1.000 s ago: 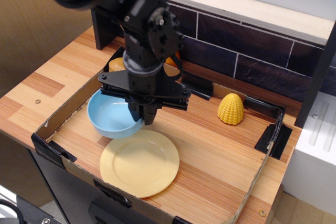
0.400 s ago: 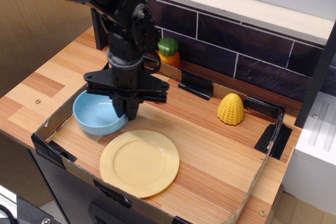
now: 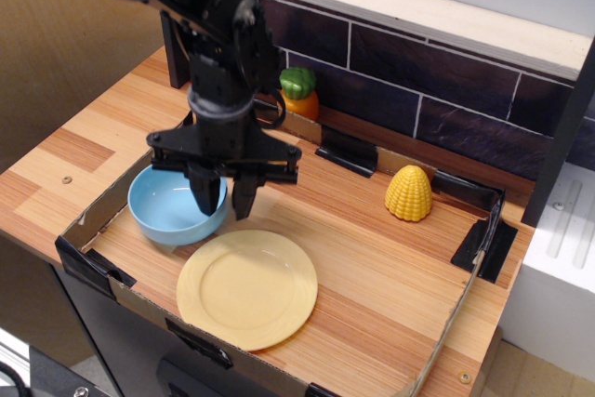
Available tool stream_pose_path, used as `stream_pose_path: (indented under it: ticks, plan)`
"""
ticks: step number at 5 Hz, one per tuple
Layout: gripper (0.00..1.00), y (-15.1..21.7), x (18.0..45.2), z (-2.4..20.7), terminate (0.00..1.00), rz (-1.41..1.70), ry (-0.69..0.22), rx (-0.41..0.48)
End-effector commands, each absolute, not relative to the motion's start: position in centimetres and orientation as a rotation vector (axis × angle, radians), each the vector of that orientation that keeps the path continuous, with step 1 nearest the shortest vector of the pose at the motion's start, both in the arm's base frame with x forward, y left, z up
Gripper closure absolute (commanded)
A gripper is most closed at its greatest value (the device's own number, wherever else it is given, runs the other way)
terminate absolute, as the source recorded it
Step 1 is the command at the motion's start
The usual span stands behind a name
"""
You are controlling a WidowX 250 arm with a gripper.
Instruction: Take bowl off plate
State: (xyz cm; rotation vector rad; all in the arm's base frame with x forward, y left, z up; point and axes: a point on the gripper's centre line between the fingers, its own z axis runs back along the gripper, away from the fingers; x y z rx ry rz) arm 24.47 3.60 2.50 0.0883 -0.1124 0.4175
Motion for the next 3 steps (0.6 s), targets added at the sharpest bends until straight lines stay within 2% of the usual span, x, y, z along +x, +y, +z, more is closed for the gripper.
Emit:
stream_pose_path:
  ticks: [1, 2, 3]
  plan:
    - [0.00, 1.49, 25.19, 8.06, 0.00, 0.408, -0.252, 0.028]
    - [0.00, 1.49, 25.19, 8.06, 0.00, 0.408, -0.252, 0.028]
    - [0.00, 1.49, 25.19, 8.06, 1.00, 0.408, -0.252, 0.028]
